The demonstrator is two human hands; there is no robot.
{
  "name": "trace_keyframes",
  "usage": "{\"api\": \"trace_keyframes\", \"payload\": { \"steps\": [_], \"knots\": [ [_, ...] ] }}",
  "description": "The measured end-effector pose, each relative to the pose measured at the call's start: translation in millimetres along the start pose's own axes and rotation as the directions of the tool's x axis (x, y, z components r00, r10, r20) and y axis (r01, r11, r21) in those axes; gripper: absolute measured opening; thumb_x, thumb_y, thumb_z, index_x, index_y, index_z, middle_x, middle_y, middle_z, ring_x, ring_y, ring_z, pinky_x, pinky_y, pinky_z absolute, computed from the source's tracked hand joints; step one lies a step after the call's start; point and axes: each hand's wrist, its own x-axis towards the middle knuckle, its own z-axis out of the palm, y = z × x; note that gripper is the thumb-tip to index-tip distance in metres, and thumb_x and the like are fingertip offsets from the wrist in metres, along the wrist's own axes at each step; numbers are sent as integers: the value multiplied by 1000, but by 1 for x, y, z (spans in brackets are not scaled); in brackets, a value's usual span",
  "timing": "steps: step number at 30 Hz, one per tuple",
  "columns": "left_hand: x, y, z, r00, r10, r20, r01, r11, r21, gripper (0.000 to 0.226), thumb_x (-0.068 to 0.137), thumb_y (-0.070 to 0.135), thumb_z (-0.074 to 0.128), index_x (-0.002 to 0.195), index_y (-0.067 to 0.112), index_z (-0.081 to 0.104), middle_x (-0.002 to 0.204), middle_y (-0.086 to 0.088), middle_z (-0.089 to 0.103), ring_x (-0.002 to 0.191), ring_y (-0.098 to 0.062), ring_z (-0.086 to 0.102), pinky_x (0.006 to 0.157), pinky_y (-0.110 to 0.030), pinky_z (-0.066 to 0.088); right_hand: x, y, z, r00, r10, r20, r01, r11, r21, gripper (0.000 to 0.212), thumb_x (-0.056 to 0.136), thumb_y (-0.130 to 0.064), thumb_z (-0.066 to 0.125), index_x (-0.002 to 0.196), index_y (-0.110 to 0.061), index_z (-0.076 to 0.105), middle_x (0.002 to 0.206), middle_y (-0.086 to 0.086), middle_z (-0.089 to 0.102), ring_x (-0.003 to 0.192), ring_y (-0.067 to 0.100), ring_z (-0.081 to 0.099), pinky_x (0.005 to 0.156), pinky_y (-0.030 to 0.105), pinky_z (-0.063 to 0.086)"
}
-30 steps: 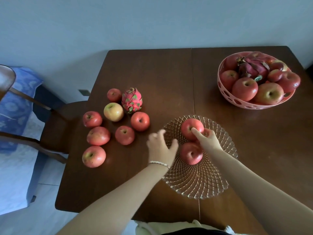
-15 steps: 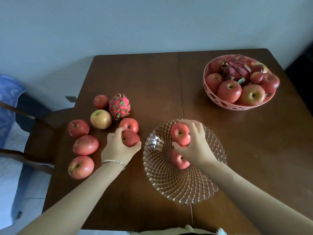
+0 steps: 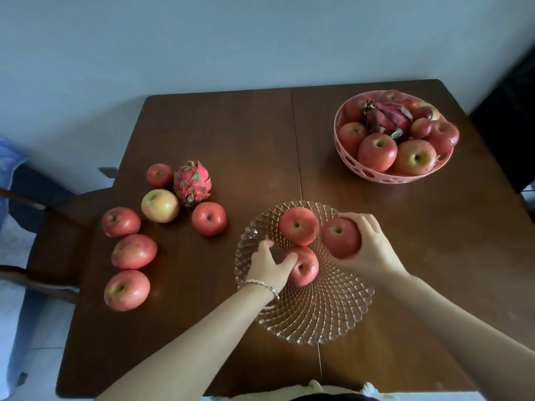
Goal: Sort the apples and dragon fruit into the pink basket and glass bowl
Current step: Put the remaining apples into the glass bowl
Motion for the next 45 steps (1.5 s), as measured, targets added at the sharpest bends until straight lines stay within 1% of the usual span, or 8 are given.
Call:
{"api": "trace_keyframes", "payload": {
  "steps": [8, 15, 19, 25, 30, 34, 41, 45],
  "knots": [
    [8, 3, 20, 998, -11, 56, 24, 972, -234, 67, 92, 20, 51, 145, 39, 15, 152, -3, 23, 128, -32, 41, 68, -38, 56, 6, 26, 18, 992, -65, 105, 84, 979, -187, 78, 52, -26, 85, 124, -18, 55, 120, -2, 60, 124, 27, 35, 105, 44, 28],
    [5, 5, 19, 995, -26, 96, 52, 957, -286, 67, 93, 18, 49, 144, 44, 13, 155, 0, 18, 134, -35, 34, 84, -50, 54, 2, 35, 33, 989, -130, 75, 148, 922, -359, 90, 47, -26, 88, 127, -18, 47, 123, 8, 60, 125, 29, 32, 100, 57, 32],
    [6, 2, 19, 993, -25, 117, 61, 948, -311, 67, 93, 18, 50, 144, 44, 15, 154, -3, 20, 134, -35, 33, 87, -52, 52, 4, 23, 34, 988, -15, 153, 79, 902, -425, 96, 63, -44, 78, 143, -15, 31, 142, 9, 40, 139, 32, 20, 113, 47, 12],
    [16, -2, 0, 990, 121, -69, -116, 991, 65, 67, 89, 37, 55, 145, 26, 22, 146, -10, 37, 129, -29, 43, 107, -39, 38, 0, -2, 30, 954, -41, 297, 162, 903, -397, 112, 59, -63, 70, 147, -28, 9, 152, 10, 11, 143, 30, -2, 114, 50, -8],
    [43, -8, -70, 784, 390, -483, -107, 851, 513, 69, 80, 29, 66, 139, 12, 35, 146, -17, 31, 134, -34, 30, 106, -43, 32, 0, -16, 31, 957, 25, 288, 87, 925, -370, 109, 63, -64, 68, 146, -27, 7, 151, 8, 12, 142, 27, 2, 116, 48, -1],
    [68, -20, -105, 941, 171, -292, 71, 745, 664, 77, 81, 31, 66, 144, 31, 23, 154, -4, 16, 130, -36, 34, 99, -46, 40, 3, -19, 34, 957, 37, 288, 78, 923, -378, 106, 66, -61, 67, 146, -25, 8, 149, 7, 15, 140, 26, 7, 116, 46, 3],
    [73, -29, -118, 933, 226, -282, 42, 707, 706, 60, 81, 20, 66, 134, 27, 38, 143, -10, 26, 102, -43, 54, 84, -43, 46, 4, -14, 36, 947, 103, 305, 18, 929, -370, 108, 65, -62, 68, 147, -25, 9, 149, 7, 18, 140, 27, 9, 117, 46, 7],
    [74, -32, -114, 958, 206, -200, 6, 683, 731, 68, 78, 18, 72, 134, 31, 35, 151, -6, 18, 114, -41, 47, 93, -47, 45, 1, -15, 35, 945, 115, 307, 2, 934, -357, 107, 65, -61, 69, 147, -25, 10, 150, 7, 17, 140, 27, 9, 117, 45, 8]
  ]
}}
